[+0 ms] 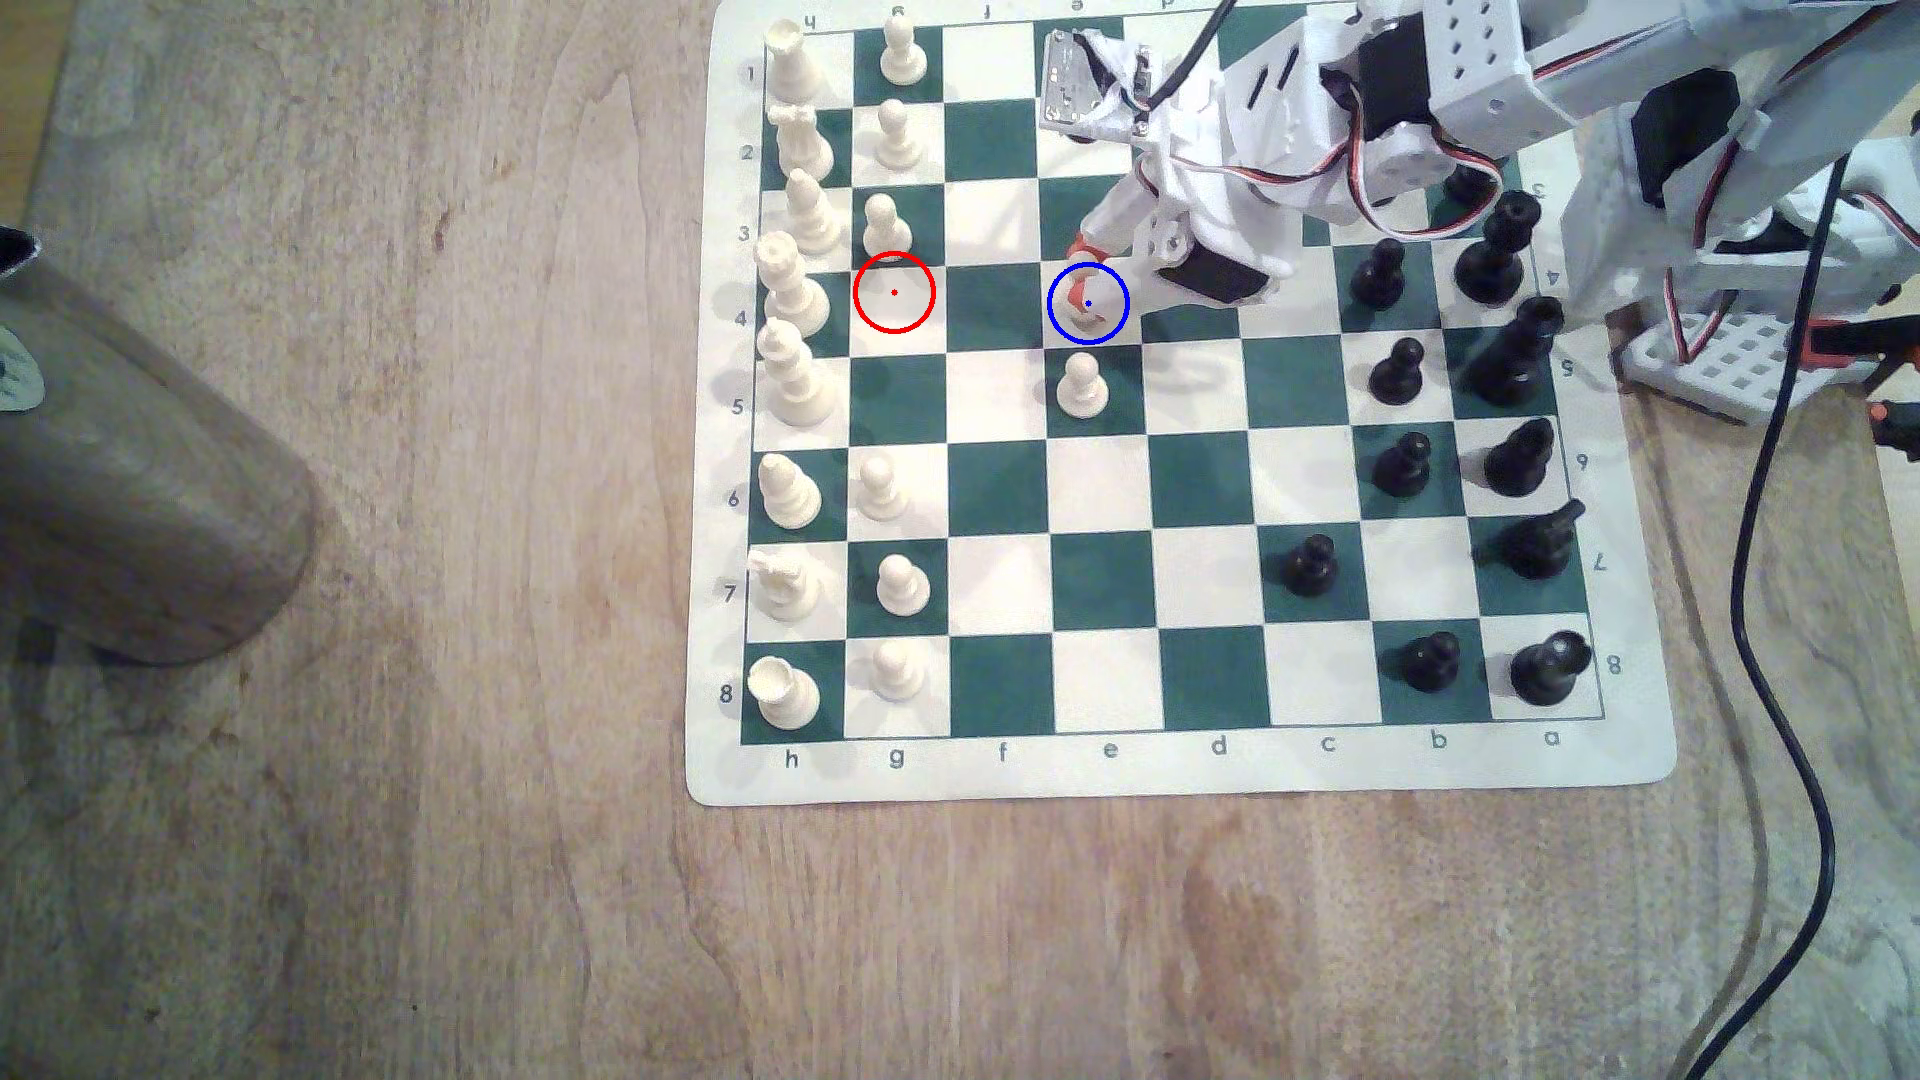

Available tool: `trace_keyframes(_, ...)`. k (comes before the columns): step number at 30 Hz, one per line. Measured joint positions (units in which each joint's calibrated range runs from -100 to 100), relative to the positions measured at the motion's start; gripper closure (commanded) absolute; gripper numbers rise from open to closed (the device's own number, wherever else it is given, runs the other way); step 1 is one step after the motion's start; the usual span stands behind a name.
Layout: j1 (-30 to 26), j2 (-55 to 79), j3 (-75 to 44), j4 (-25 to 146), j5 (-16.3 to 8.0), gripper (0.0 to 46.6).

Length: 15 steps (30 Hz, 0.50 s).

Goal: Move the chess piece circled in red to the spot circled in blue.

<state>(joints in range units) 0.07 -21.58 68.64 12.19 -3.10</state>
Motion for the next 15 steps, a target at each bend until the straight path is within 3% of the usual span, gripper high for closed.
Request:
trace_keyframes(4, 0.7, 0.0, 0.0, 0.2, 0.0, 35.2)
trace_keyframes(15, 0.7, -0.1, 0.0, 3.3, 0.1, 35.0)
